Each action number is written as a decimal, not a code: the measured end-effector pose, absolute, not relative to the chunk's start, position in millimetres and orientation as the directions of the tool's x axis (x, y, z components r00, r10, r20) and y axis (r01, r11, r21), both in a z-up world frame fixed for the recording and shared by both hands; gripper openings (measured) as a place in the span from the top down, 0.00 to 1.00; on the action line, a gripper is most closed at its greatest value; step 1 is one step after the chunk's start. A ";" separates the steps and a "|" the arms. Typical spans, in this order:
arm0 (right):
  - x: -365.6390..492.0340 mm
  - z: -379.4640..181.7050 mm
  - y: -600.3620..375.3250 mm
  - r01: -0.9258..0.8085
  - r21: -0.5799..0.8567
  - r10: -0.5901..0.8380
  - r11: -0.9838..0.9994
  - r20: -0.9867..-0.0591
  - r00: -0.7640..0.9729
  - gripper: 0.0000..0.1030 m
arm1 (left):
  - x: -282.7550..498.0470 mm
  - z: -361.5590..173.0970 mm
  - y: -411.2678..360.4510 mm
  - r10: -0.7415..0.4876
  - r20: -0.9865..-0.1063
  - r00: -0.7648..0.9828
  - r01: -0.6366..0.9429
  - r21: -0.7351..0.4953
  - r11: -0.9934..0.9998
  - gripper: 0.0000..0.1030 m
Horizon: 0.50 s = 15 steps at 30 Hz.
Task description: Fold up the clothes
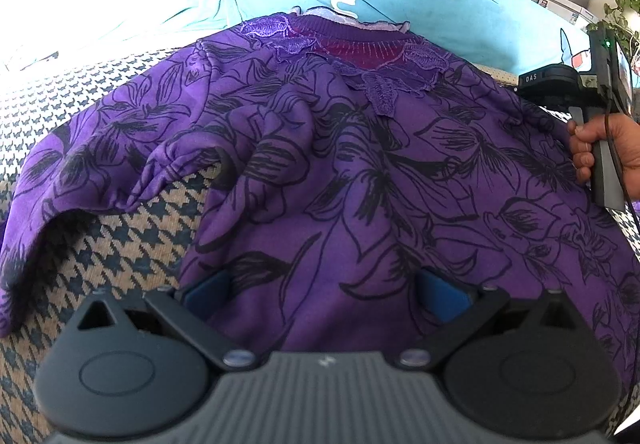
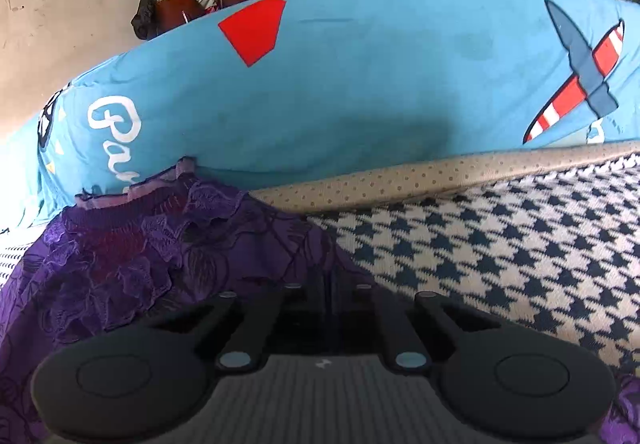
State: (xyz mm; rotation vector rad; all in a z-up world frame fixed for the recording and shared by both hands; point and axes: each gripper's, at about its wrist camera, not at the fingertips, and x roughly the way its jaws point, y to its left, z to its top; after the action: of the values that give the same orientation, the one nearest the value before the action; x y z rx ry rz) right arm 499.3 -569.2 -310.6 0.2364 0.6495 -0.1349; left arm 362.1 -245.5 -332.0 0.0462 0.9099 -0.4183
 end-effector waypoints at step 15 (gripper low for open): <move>510.3 -280.4 -569.2 0.327 0.175 -0.238 0.929 -0.394 0.888 0.96 | 363.5 -334.2 -248.8 -0.331 -0.775 0.538 0.379 -0.128 0.916 0.00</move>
State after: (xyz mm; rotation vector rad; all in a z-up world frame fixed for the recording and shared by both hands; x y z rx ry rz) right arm 510.3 -569.2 -280.4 0.2404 0.3765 -0.2967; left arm 363.5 -248.8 -334.2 0.0574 0.9093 -0.4227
